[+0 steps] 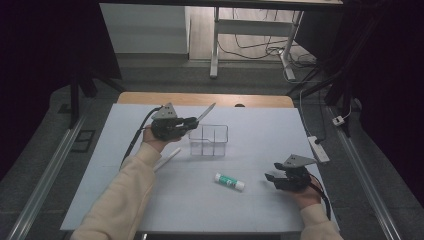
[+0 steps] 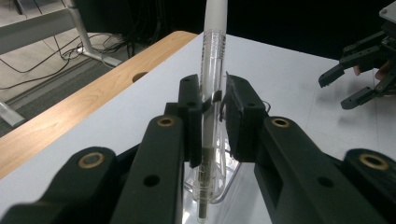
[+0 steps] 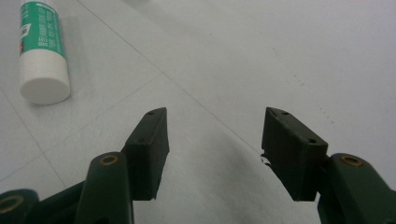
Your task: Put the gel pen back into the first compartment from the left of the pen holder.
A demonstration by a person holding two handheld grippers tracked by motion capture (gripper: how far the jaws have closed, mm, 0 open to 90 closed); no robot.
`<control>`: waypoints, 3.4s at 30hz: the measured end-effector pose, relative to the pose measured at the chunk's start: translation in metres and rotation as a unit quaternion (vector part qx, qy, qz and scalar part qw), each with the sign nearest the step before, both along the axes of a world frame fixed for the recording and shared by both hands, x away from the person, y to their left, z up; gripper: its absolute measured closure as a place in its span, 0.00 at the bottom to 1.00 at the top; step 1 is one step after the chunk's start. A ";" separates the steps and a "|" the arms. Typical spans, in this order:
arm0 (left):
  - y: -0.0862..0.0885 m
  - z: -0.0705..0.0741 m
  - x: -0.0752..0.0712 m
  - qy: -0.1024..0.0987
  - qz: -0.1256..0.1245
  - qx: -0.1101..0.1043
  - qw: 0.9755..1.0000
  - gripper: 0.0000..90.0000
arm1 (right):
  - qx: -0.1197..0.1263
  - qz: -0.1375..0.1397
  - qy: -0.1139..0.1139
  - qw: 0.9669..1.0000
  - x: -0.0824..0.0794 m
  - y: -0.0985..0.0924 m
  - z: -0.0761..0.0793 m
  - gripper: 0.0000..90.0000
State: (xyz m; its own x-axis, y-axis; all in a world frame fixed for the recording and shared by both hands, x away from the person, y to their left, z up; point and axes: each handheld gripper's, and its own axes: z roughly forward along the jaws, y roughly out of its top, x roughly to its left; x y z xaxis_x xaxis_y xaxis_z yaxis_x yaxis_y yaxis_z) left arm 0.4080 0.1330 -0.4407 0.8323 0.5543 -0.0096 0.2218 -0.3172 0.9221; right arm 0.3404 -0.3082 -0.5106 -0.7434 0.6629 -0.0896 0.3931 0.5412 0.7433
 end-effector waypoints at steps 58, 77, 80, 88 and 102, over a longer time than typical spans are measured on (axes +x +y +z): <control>-0.015 -0.038 0.016 0.036 0.006 -0.020 0.999 0.83 | -0.006 0.000 0.001 1.000 0.000 -0.001 -0.001 0.45; 0.000 -0.025 -0.004 0.037 0.037 -0.006 0.999 0.47 | -0.005 -0.002 -0.002 1.000 0.000 -0.002 0.000 0.45; 0.003 -0.026 -0.005 0.040 0.039 -0.001 0.998 0.48 | -0.003 -0.002 -0.002 1.000 0.000 -0.002 0.000 0.45; 0.011 -0.027 -0.010 0.054 0.044 0.004 0.998 0.50 | -0.003 -0.002 -0.002 1.000 0.000 -0.003 0.000 0.45; 0.022 -0.029 -0.027 0.067 0.049 0.016 0.996 0.52 | -0.003 -0.002 -0.002 1.000 0.000 -0.003 0.000 0.45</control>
